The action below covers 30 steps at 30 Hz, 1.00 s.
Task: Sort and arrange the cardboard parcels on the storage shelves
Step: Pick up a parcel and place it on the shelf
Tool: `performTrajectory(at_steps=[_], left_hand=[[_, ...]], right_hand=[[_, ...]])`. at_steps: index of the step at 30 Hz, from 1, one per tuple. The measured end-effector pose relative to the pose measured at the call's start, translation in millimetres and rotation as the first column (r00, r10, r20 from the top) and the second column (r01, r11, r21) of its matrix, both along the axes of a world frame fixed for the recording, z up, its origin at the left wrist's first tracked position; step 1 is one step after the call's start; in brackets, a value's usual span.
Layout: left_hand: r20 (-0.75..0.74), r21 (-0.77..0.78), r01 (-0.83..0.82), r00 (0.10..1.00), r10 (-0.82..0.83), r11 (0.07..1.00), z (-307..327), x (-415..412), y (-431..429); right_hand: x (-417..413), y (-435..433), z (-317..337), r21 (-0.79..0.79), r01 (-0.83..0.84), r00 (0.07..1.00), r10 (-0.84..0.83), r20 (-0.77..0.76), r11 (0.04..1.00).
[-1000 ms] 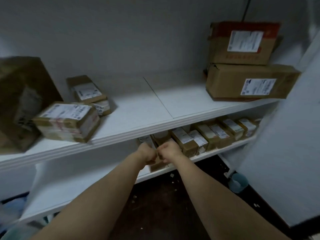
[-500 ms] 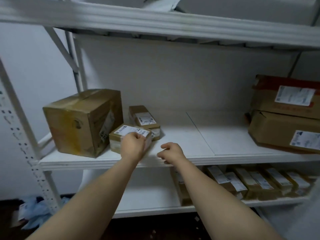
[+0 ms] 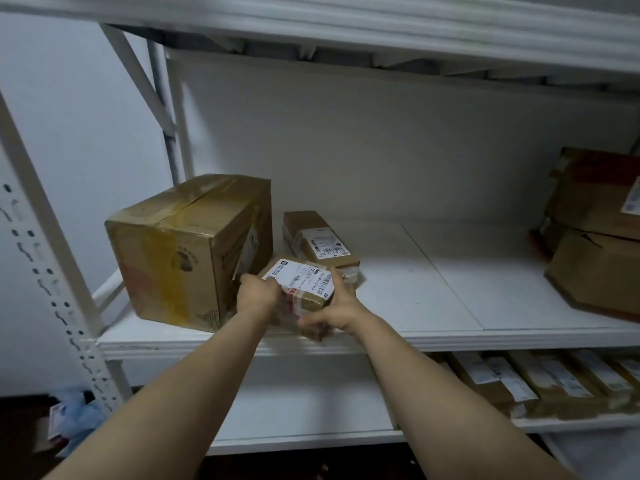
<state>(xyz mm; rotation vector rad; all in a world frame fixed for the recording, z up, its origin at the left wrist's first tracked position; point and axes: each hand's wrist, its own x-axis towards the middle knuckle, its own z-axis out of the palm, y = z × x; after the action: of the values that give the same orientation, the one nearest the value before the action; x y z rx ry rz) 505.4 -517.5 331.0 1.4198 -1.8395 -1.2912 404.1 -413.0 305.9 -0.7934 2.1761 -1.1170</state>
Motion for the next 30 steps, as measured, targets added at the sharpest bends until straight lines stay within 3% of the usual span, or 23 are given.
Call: performTrajectory(at_steps=[4,10,15,25,30], left_hand=[[-0.097,-0.029,-0.028,0.995,0.025,0.999,0,2,0],[-0.355,-0.057,-0.052,0.934,0.028,0.997,22,-6,30],[-0.532,0.086,0.038,0.846,0.013,0.996,37,-20,66],[-0.547,0.204,0.202,0.835,-0.06,0.958,50,-38,129],[-0.558,0.237,0.242,0.827,-0.072,0.941,48,-52,146]], right_hand=[[-3,6,0,-0.149,0.05,0.991,-0.031,0.129,0.988],[-8,43,7,-0.315,0.217,0.951,-0.127,0.281,0.924],[-15,81,13,-0.361,0.37,0.904,-0.242,0.352,0.856],[-26,156,31,-0.417,0.463,0.885,-0.382,0.266,0.782],[-29,182,33,-0.435,0.559,0.822,-0.407,0.398,0.706]])
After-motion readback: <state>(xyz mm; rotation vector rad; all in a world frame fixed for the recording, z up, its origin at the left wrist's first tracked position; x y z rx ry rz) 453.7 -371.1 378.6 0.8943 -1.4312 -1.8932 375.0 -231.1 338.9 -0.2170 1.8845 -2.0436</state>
